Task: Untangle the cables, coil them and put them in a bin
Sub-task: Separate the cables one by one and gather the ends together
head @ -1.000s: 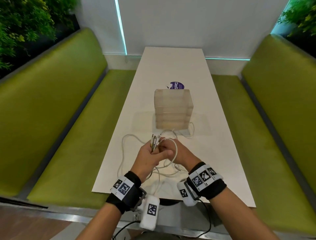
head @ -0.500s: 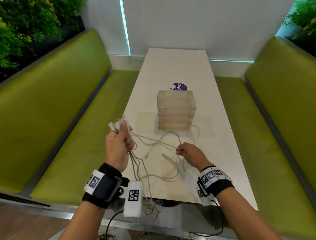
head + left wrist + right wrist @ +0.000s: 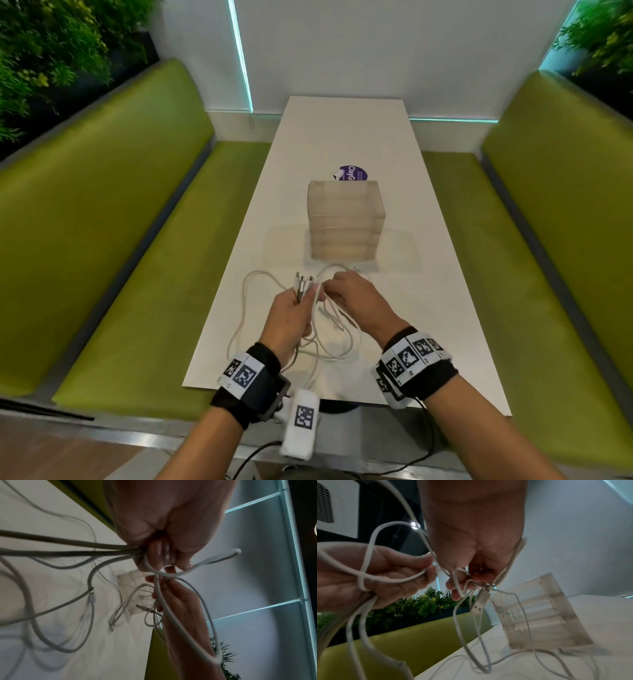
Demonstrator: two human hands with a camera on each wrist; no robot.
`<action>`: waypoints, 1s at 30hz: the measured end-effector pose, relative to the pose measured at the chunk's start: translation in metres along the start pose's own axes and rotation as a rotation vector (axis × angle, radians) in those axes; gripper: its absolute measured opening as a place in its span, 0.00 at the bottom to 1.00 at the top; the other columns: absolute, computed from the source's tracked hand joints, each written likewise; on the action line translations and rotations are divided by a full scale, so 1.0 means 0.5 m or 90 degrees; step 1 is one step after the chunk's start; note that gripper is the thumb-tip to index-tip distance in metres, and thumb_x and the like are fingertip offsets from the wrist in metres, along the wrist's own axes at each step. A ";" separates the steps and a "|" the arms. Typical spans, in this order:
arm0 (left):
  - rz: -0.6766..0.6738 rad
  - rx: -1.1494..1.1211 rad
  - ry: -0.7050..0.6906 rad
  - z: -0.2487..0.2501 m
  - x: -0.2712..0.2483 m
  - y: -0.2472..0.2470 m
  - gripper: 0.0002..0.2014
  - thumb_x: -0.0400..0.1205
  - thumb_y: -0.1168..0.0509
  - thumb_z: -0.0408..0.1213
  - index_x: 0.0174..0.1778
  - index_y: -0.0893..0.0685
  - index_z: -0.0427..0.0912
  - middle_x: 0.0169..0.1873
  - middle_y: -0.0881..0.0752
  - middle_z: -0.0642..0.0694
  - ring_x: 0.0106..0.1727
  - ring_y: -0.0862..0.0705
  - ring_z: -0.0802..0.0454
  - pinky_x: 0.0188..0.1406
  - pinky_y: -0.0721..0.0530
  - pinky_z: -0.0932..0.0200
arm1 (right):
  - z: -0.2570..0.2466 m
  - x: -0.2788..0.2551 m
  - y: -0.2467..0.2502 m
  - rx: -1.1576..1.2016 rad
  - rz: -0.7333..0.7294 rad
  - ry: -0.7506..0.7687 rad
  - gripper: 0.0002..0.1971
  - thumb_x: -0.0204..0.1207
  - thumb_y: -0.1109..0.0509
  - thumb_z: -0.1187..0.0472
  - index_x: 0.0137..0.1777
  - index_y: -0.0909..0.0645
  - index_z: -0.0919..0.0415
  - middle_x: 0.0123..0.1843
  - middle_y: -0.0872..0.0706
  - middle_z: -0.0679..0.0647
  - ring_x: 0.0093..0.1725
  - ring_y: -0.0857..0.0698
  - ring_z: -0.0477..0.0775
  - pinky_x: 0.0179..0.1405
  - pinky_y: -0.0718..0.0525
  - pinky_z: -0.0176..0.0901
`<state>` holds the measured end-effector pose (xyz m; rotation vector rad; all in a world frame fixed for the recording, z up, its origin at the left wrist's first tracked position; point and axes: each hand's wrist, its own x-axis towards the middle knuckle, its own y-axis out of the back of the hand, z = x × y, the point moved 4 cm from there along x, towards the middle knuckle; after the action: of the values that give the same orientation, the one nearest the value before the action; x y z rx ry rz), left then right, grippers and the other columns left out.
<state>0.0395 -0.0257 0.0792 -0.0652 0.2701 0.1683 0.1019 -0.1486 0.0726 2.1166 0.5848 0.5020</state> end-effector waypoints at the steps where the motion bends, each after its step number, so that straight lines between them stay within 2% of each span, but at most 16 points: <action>1: -0.014 -0.001 0.008 0.002 0.000 -0.006 0.13 0.84 0.36 0.42 0.41 0.17 0.36 0.17 0.35 0.55 0.18 0.39 0.58 0.15 0.38 0.66 | -0.005 0.000 -0.004 0.000 0.005 0.009 0.08 0.78 0.35 0.63 0.49 0.13 0.60 0.43 0.16 0.60 0.48 0.20 0.59 0.45 0.25 0.49; 3: -0.024 0.013 0.019 0.004 0.000 -0.009 0.12 0.83 0.35 0.41 0.36 0.18 0.39 0.16 0.33 0.55 0.16 0.38 0.59 0.15 0.38 0.66 | -0.012 0.001 -0.009 0.003 0.024 0.022 0.09 0.78 0.36 0.61 0.48 0.14 0.60 0.43 0.16 0.60 0.48 0.20 0.59 0.48 0.24 0.51; 5: -0.030 0.026 0.030 0.004 0.002 -0.008 0.14 0.83 0.34 0.41 0.32 0.21 0.40 0.18 0.33 0.51 0.17 0.39 0.58 0.15 0.39 0.65 | -0.020 0.003 -0.007 -0.003 0.037 0.028 0.11 0.77 0.37 0.60 0.46 0.14 0.63 0.43 0.16 0.61 0.47 0.21 0.61 0.47 0.26 0.48; 8: -0.047 0.012 0.037 0.003 0.008 0.001 0.13 0.84 0.35 0.41 0.38 0.21 0.36 0.18 0.35 0.51 0.19 0.41 0.56 0.16 0.41 0.64 | -0.024 0.004 -0.007 0.006 0.055 0.026 0.09 0.78 0.36 0.60 0.46 0.15 0.63 0.44 0.16 0.59 0.49 0.21 0.60 0.48 0.26 0.46; 11: -0.046 -0.024 0.032 0.005 0.010 0.012 0.12 0.84 0.36 0.39 0.37 0.24 0.38 0.21 0.37 0.49 0.22 0.42 0.55 0.17 0.42 0.64 | -0.010 0.015 -0.019 0.012 0.073 0.038 0.09 0.77 0.33 0.60 0.52 0.15 0.61 0.48 0.15 0.57 0.51 0.20 0.57 0.49 0.25 0.44; 14: -0.002 -0.043 0.027 0.015 0.011 0.036 0.14 0.84 0.38 0.37 0.32 0.27 0.41 0.18 0.37 0.52 0.19 0.41 0.56 0.16 0.40 0.64 | 0.045 0.020 -0.030 -0.007 0.059 -0.028 0.08 0.76 0.29 0.60 0.53 0.14 0.59 0.52 0.16 0.54 0.54 0.20 0.56 0.48 0.27 0.42; 17: 0.004 -0.076 0.022 0.032 0.010 0.064 0.16 0.84 0.38 0.36 0.29 0.27 0.42 0.15 0.36 0.55 0.17 0.41 0.58 0.16 0.42 0.64 | 0.113 0.007 -0.039 -0.019 0.037 -0.115 0.07 0.79 0.32 0.59 0.51 0.14 0.59 0.51 0.17 0.54 0.53 0.20 0.59 0.47 0.25 0.46; 21: -0.002 -0.100 0.010 0.034 0.005 0.086 0.17 0.85 0.39 0.35 0.28 0.26 0.42 0.15 0.37 0.55 0.16 0.42 0.59 0.15 0.43 0.65 | 0.165 -0.002 -0.036 -0.026 0.054 -0.180 0.05 0.78 0.32 0.61 0.50 0.15 0.59 0.50 0.19 0.55 0.53 0.19 0.58 0.46 0.22 0.48; 24: -0.009 -0.136 0.008 0.036 0.003 0.096 0.20 0.85 0.39 0.34 0.24 0.25 0.45 0.18 0.41 0.54 0.18 0.45 0.58 0.15 0.45 0.64 | 0.198 -0.006 -0.031 -0.060 0.069 -0.229 0.06 0.78 0.32 0.59 0.49 0.16 0.59 0.51 0.19 0.56 0.51 0.19 0.60 0.44 0.21 0.48; 27: -0.016 -0.139 -0.011 0.045 -0.003 0.101 0.21 0.86 0.40 0.34 0.24 0.25 0.44 0.17 0.41 0.55 0.18 0.45 0.59 0.14 0.43 0.66 | 0.209 -0.008 -0.029 -0.083 0.089 -0.250 0.06 0.79 0.33 0.58 0.49 0.16 0.59 0.51 0.18 0.57 0.50 0.20 0.62 0.44 0.20 0.50; 30: 0.005 -0.137 -0.019 0.046 -0.004 0.100 0.20 0.86 0.41 0.34 0.25 0.25 0.43 0.16 0.39 0.56 0.16 0.43 0.60 0.14 0.42 0.67 | 0.202 -0.003 -0.029 -0.050 0.098 -0.229 0.06 0.78 0.31 0.60 0.49 0.13 0.61 0.50 0.16 0.57 0.50 0.21 0.63 0.47 0.21 0.53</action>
<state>0.0348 0.0253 0.0997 -0.2747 0.2212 0.2056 0.1524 -0.2061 0.0047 2.1183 0.1958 0.2145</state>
